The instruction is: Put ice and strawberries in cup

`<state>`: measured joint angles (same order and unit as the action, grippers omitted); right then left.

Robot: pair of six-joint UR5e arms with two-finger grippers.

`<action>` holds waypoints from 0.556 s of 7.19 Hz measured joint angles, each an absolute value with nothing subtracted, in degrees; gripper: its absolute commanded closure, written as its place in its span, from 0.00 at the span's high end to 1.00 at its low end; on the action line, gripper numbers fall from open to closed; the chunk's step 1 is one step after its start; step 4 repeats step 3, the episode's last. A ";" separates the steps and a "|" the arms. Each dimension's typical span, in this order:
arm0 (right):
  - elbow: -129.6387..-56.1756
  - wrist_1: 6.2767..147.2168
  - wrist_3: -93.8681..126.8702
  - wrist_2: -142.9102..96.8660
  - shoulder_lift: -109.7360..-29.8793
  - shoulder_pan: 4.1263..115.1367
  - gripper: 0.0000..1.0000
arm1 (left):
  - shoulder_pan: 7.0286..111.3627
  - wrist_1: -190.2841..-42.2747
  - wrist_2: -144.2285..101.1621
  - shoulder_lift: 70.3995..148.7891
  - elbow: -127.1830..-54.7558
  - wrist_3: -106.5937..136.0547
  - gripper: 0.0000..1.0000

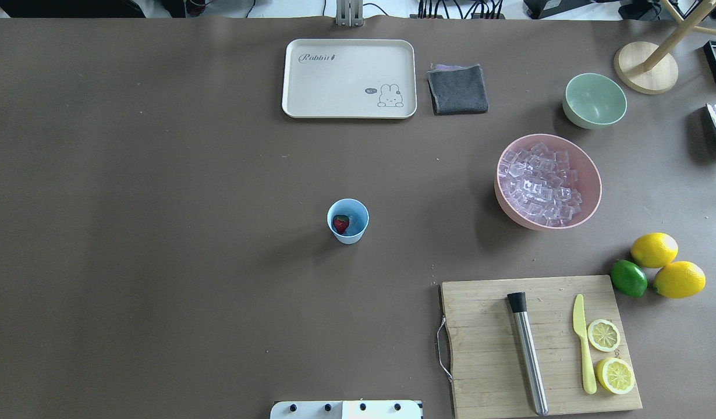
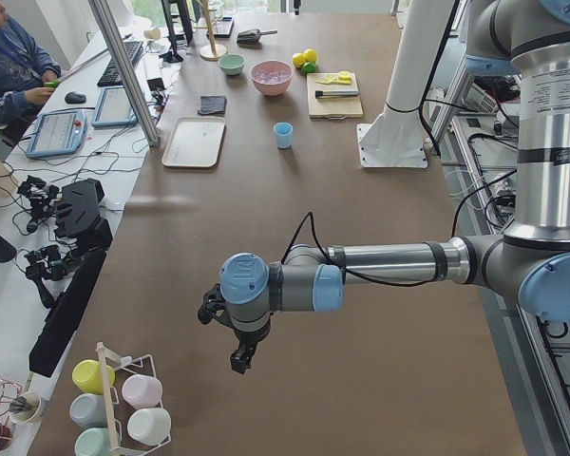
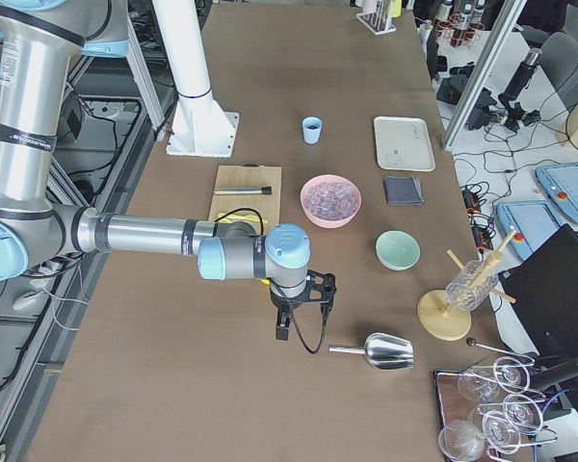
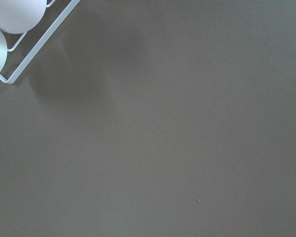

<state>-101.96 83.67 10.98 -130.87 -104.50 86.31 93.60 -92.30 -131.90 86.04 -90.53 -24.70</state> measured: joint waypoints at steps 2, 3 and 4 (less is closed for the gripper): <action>-101.99 83.63 10.97 -130.89 -104.50 86.31 1.00 | 93.60 -92.48 -131.92 86.04 -90.50 -24.70 0.98; -101.98 83.23 10.95 -130.91 -104.50 86.31 1.00 | 93.60 -92.52 -131.92 86.04 -90.43 -24.72 0.98; -101.98 83.23 10.95 -130.91 -104.50 86.31 1.00 | 93.60 -92.52 -131.92 86.04 -90.43 -24.72 0.98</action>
